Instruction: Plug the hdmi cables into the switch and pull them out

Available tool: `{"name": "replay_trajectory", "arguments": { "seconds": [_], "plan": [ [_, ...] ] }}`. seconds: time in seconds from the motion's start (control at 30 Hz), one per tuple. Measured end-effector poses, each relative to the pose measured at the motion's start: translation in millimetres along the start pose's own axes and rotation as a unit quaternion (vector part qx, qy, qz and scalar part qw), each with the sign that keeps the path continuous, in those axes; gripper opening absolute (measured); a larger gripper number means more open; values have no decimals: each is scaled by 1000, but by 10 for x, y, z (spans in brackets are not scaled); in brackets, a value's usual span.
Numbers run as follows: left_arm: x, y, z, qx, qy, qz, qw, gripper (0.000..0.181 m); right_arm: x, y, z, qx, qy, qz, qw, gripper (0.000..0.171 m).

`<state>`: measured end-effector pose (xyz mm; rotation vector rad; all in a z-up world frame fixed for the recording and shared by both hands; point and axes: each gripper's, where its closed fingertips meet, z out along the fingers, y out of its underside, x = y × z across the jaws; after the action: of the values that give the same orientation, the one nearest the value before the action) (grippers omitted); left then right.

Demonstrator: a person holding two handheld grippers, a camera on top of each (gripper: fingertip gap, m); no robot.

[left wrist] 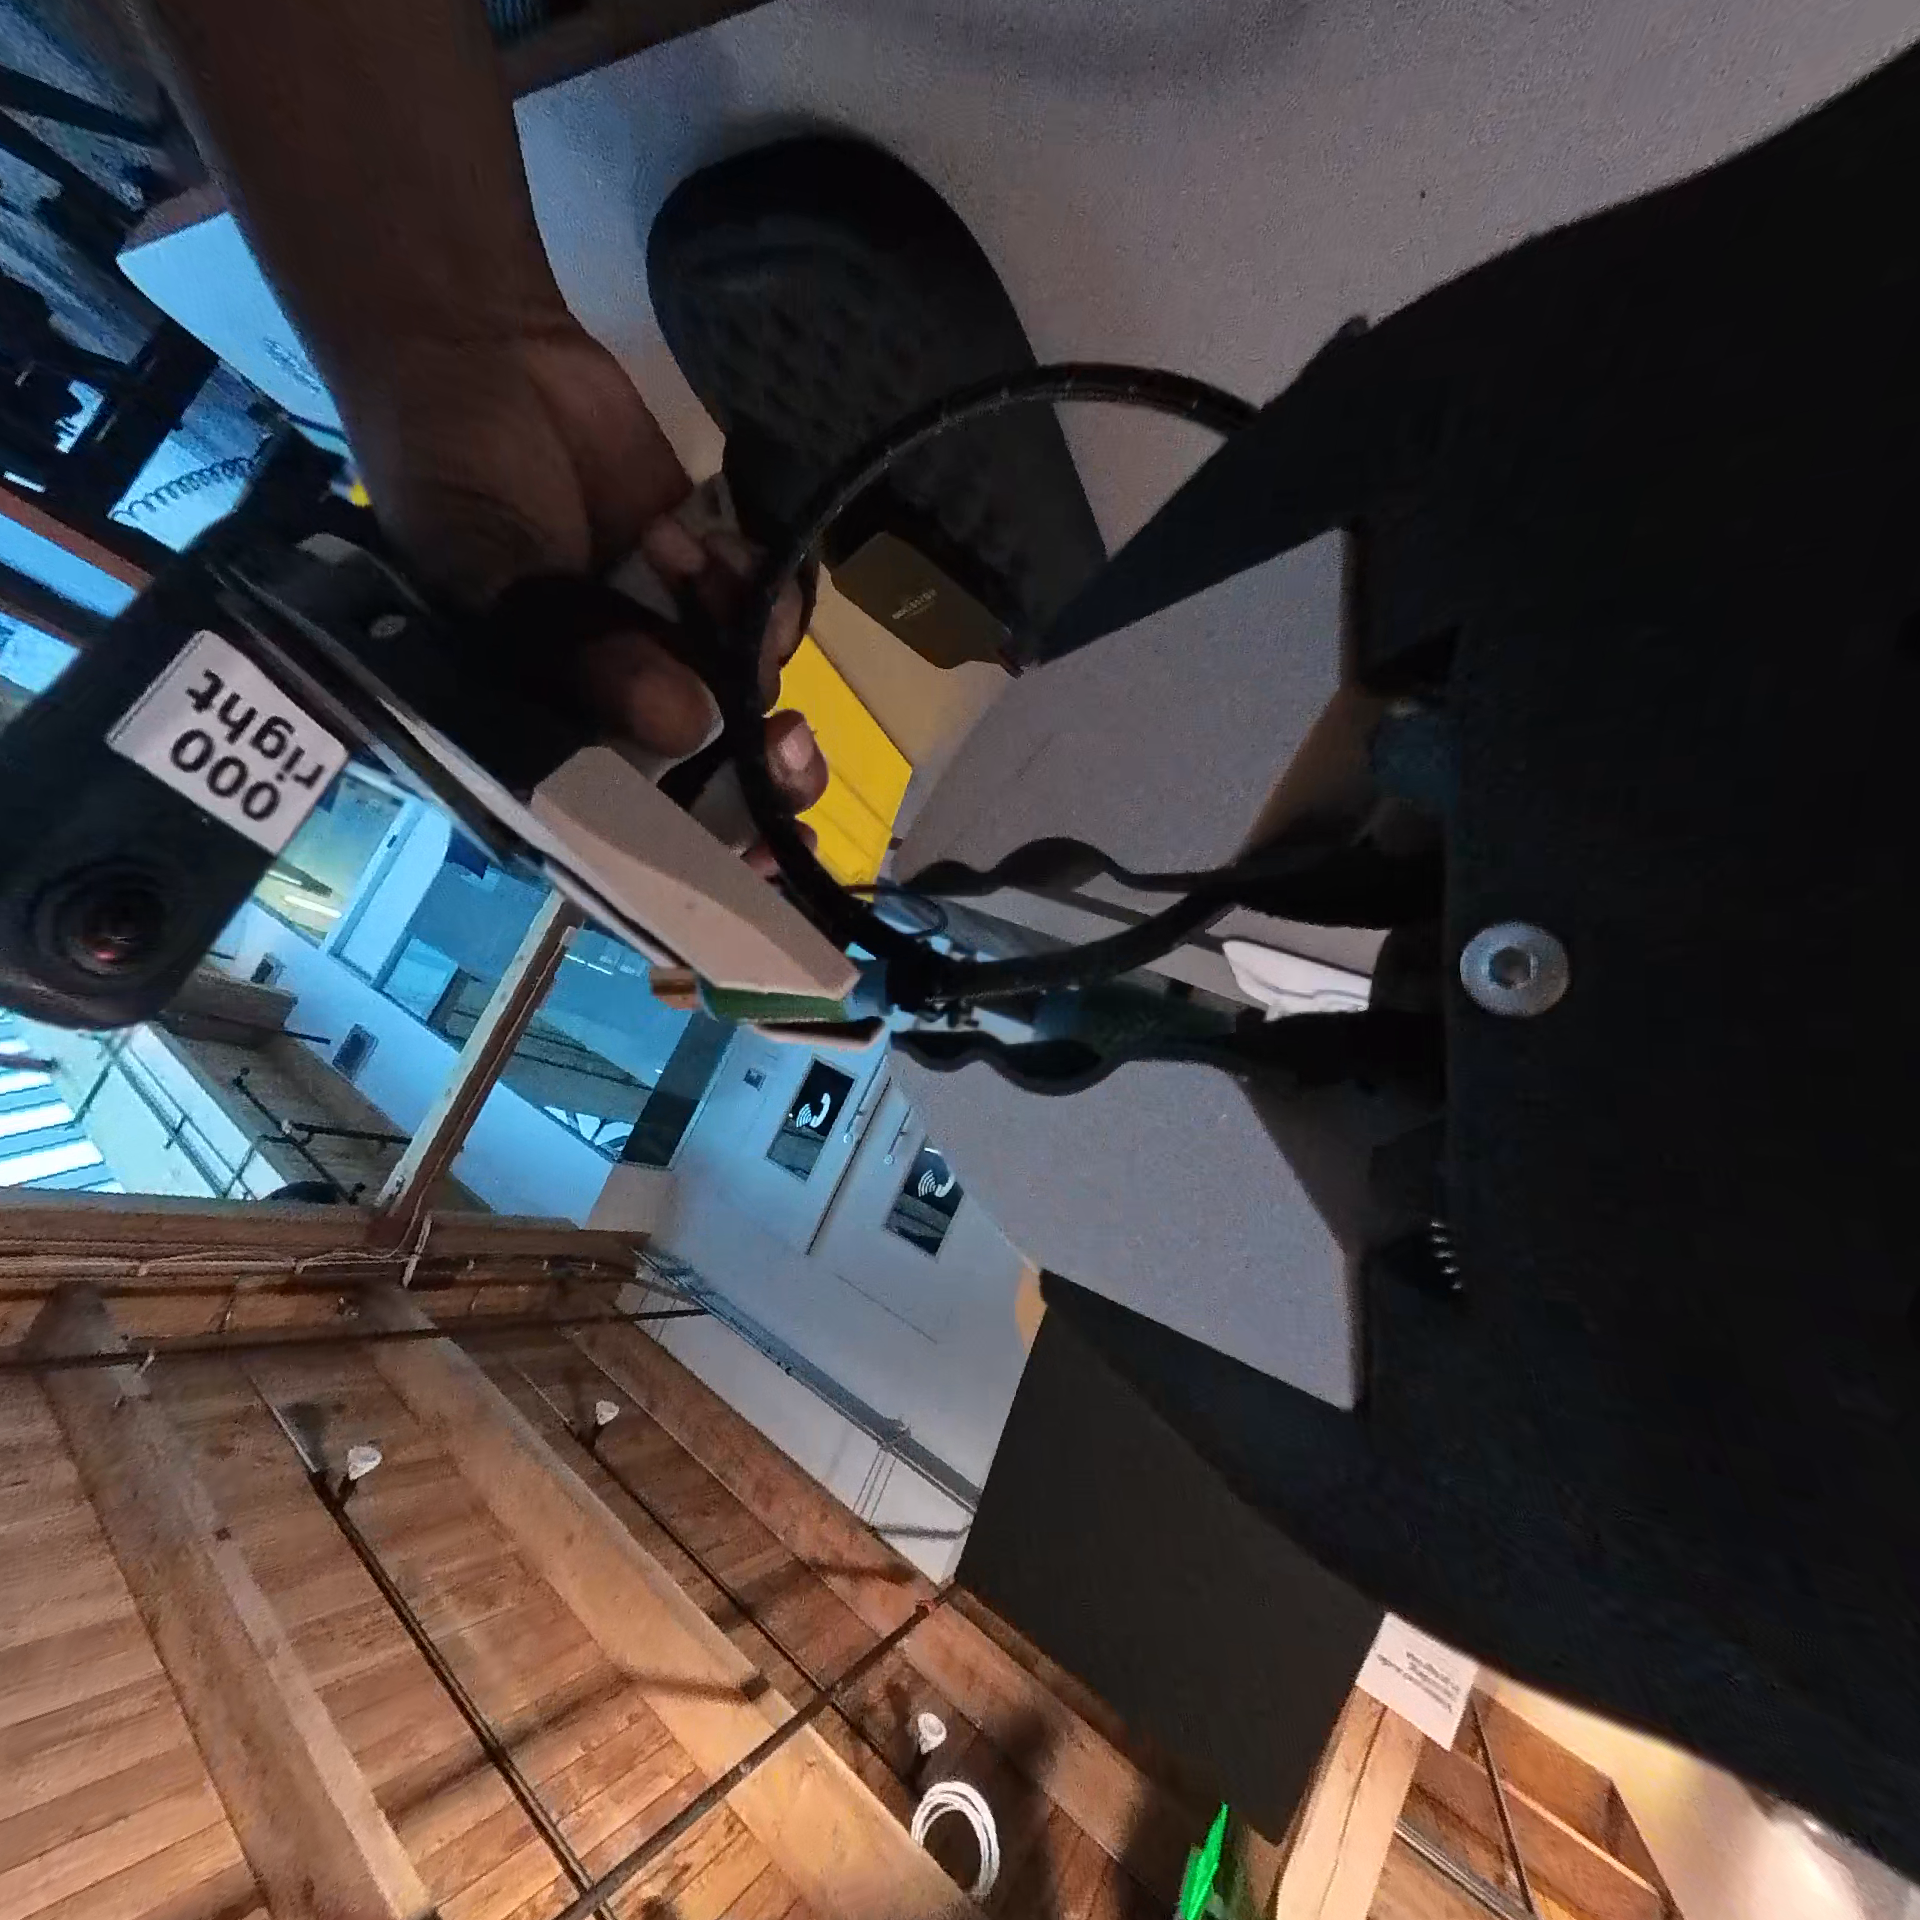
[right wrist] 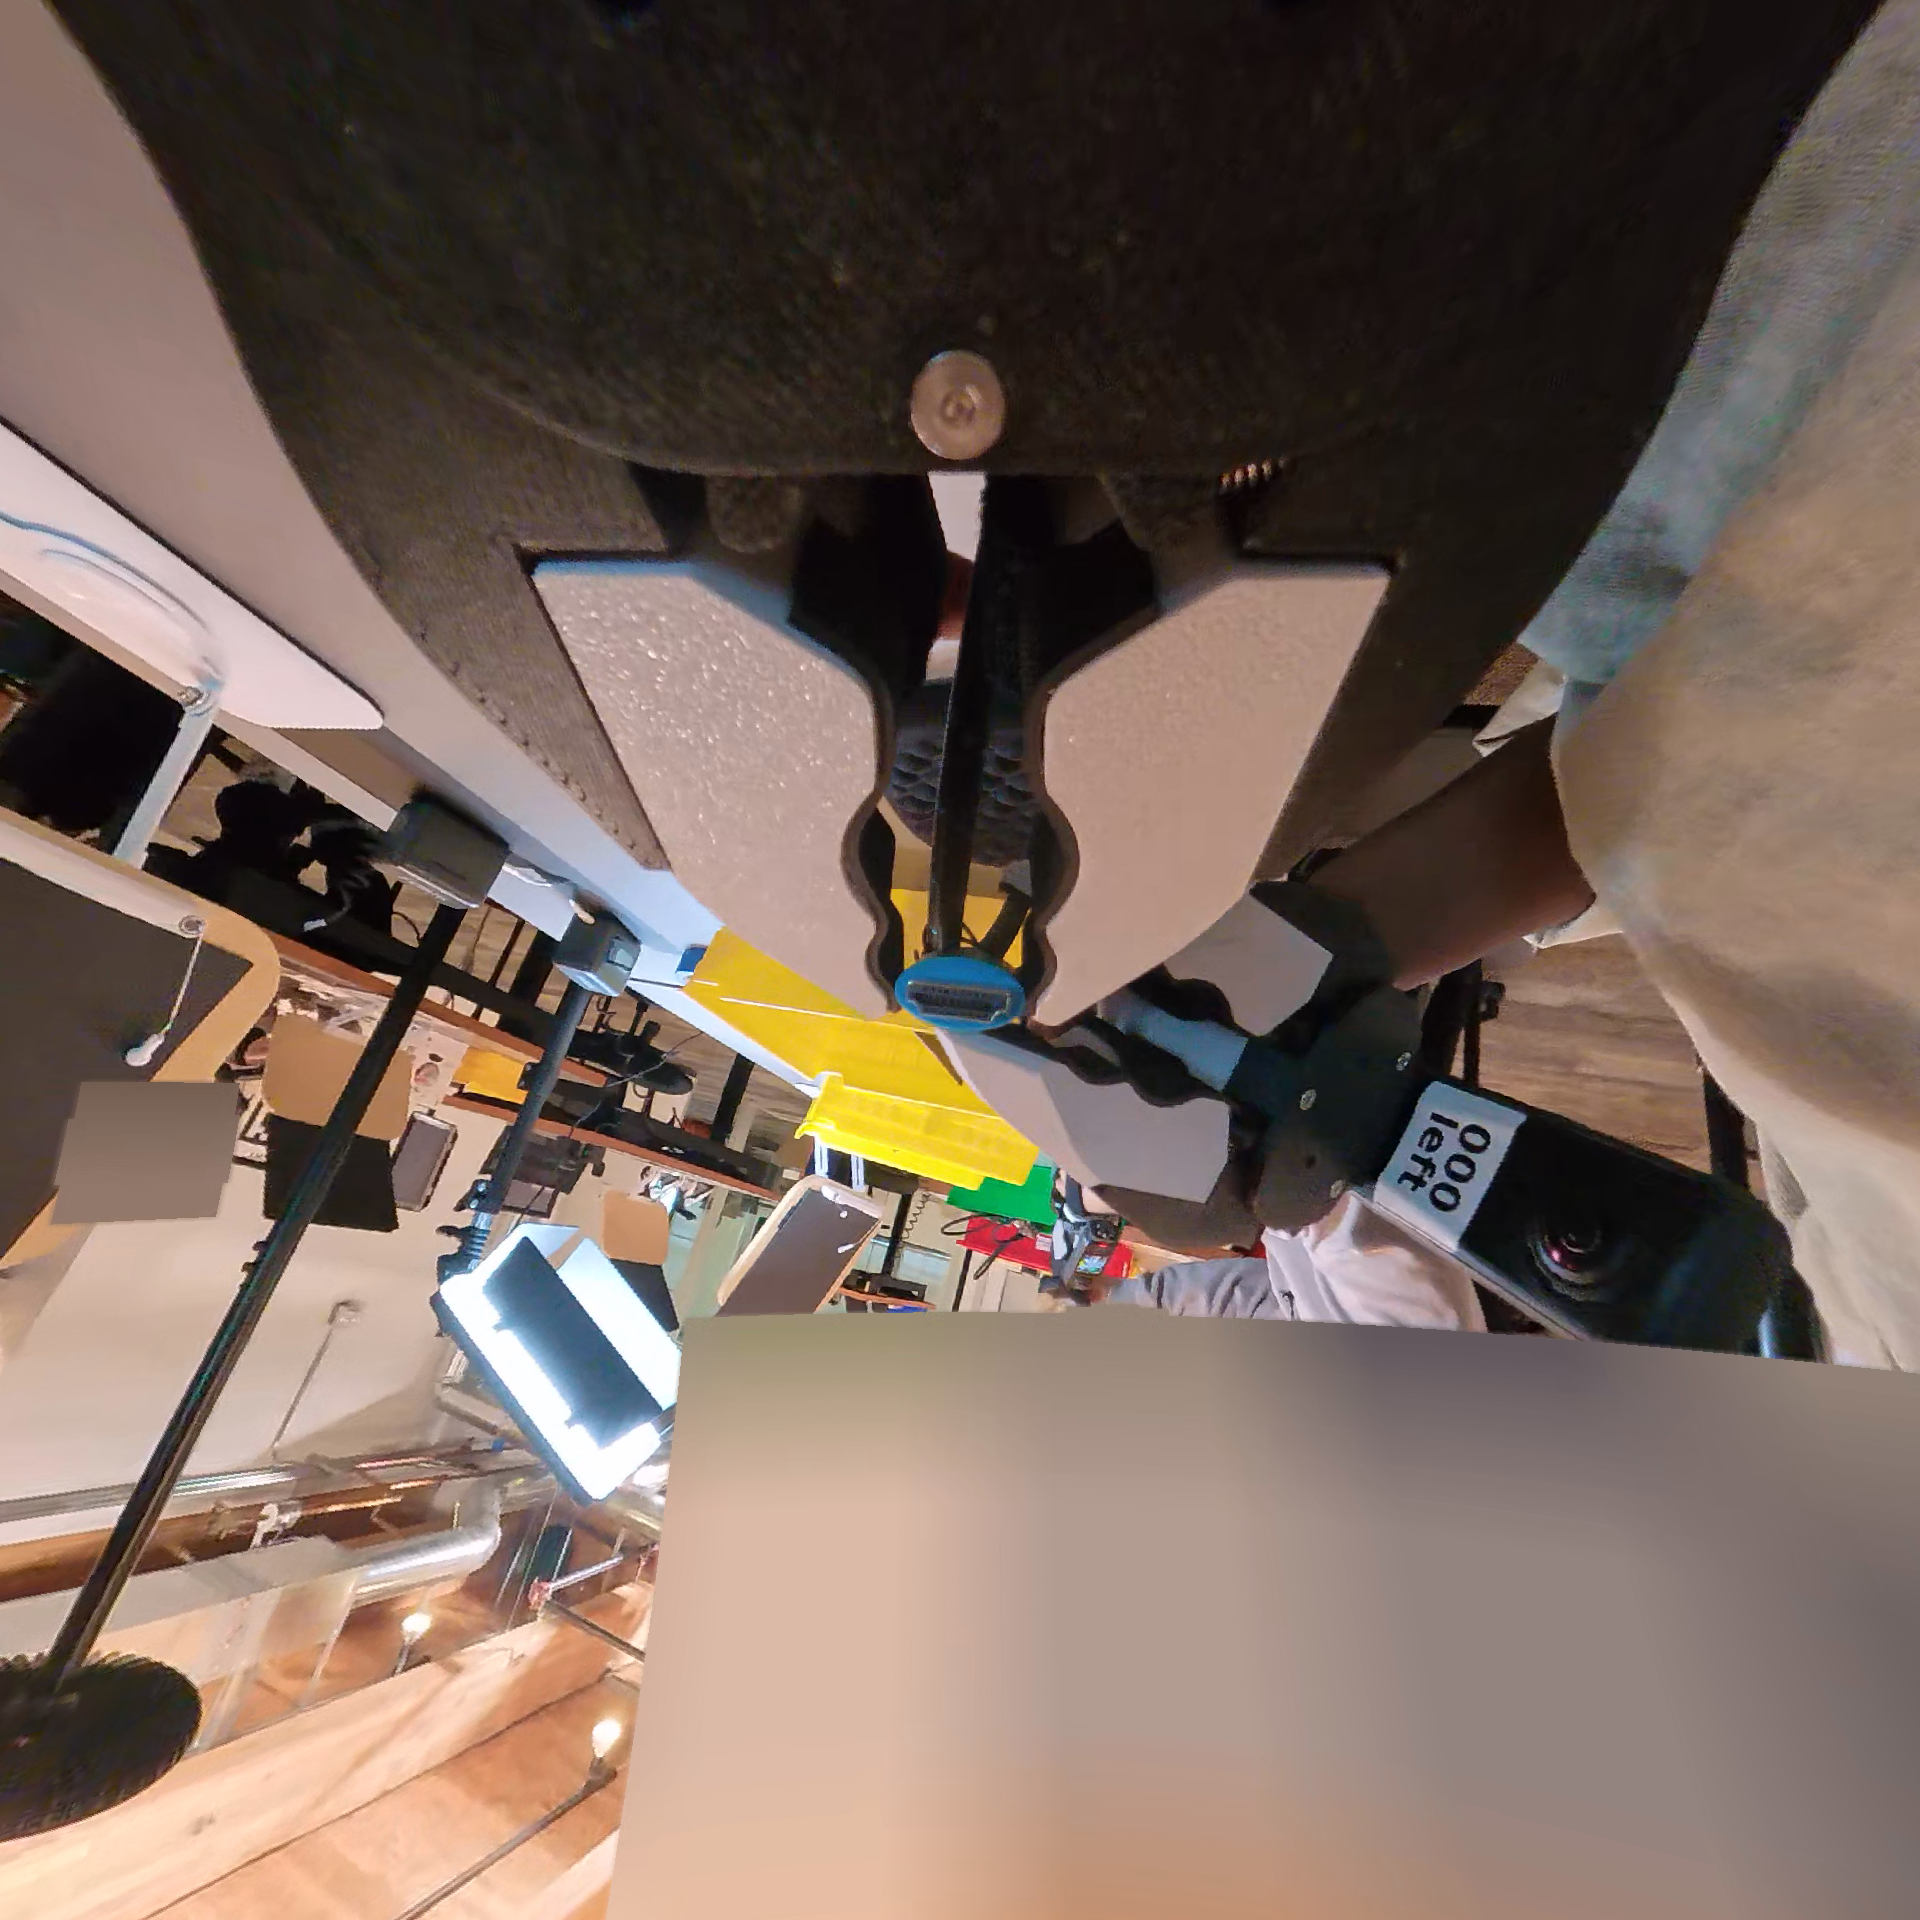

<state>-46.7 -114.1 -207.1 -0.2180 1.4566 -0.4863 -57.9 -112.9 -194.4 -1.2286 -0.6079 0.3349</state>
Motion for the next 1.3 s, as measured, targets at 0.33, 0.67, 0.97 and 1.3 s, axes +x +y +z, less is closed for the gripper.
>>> {"name": "replay_trajectory", "arguments": {
  "seconds": [0.33,0.67,0.97,1.3],
  "plan": [
    [-33,164,36,-70,-19,53,996,12,-32,72,56,-35,6,-17,999,20],
    [-150,459,-126,-86,-25,7,996,12,71,-48,-143,-45,30,-66,996,21],
    [46,331,54,-70,20,-88,994,35,170,207,-99,-97,47,-41,993,21],
    [73,404,47,-32,29,-137,990,7,79,-56,-175,-39,34,-73,996,21]
  ]
}}
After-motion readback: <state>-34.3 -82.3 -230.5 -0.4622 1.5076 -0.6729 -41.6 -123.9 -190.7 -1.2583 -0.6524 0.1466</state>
